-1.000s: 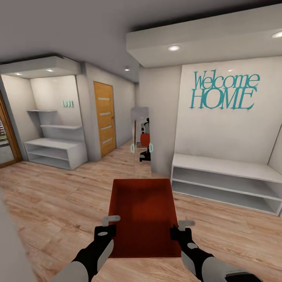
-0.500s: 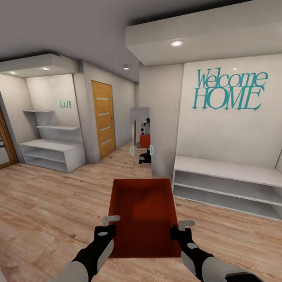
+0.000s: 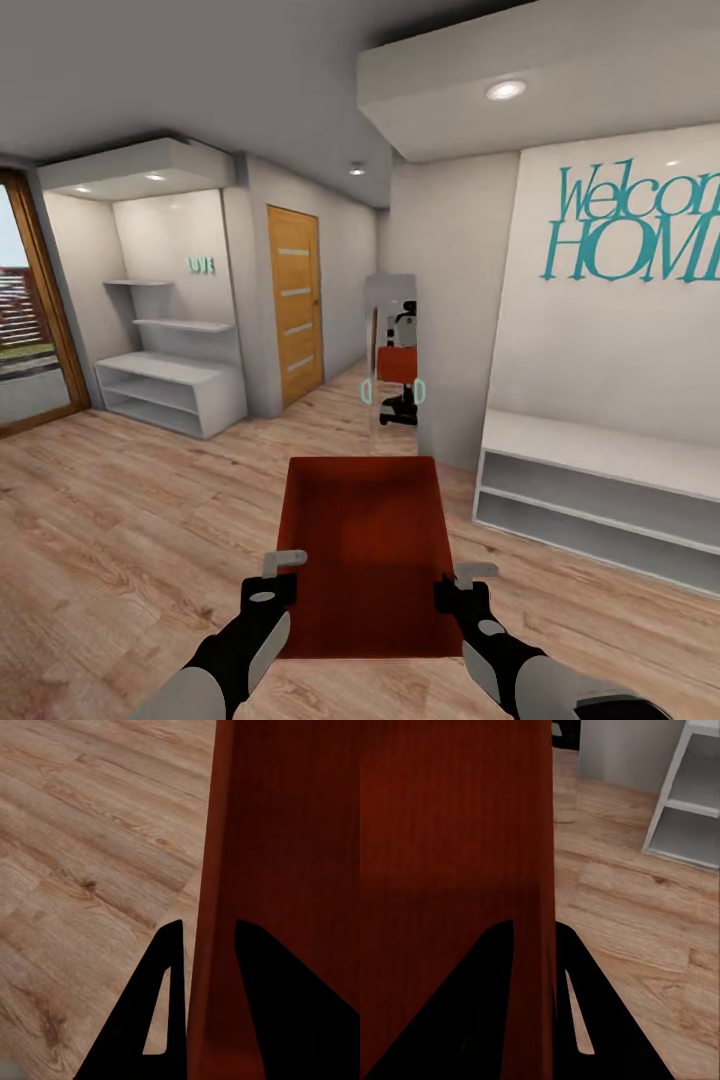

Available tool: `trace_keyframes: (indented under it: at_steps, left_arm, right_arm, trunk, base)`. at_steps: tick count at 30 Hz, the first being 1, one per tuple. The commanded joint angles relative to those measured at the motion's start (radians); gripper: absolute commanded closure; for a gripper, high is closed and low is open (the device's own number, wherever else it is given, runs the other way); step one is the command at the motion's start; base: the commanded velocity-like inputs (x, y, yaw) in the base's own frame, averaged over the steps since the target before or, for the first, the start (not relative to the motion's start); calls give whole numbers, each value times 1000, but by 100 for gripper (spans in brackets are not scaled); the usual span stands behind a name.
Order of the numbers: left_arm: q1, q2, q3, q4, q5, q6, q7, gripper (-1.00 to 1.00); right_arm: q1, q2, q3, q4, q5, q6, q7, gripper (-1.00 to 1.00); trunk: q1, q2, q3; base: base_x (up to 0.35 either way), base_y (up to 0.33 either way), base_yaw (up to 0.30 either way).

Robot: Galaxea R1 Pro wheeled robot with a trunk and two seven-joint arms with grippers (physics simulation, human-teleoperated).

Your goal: Move the two storage containers from the living room to the garage. In the garage, place one container on the floor and stack the other container on top of it (either order is fine).

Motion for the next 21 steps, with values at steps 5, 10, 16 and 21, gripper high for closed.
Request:
trace_keyframes:
  at_steps: [5,10,16,21]
  left_arm:
    - [-1,0,-1,-8,-3,4,7,100]
    - [-1,0,-1,-8,-3,4,7,100]
    - [-1,0,-1,-8,-3,4,7,100]
    - [-1,0,-1,-8,-3,4,7,100]
  right_arm:
    - [-1,4,-11,3,7,0,2,100]
    - [-1,3,-11,3,7,0,2,100]
    - [-1,4,-11,3,6,0,2,100]
    - [0,4,-11,3,6,0,2,100]
  trunk:
    - [1,-1,-2]
    - [1,-1,-2]
    - [1,-1,-2]
    - [1,-1,-2]
  base:
    - [321,0,26]
    - [321,0,2]
    - [321,0,0]
    - [321,0,0]
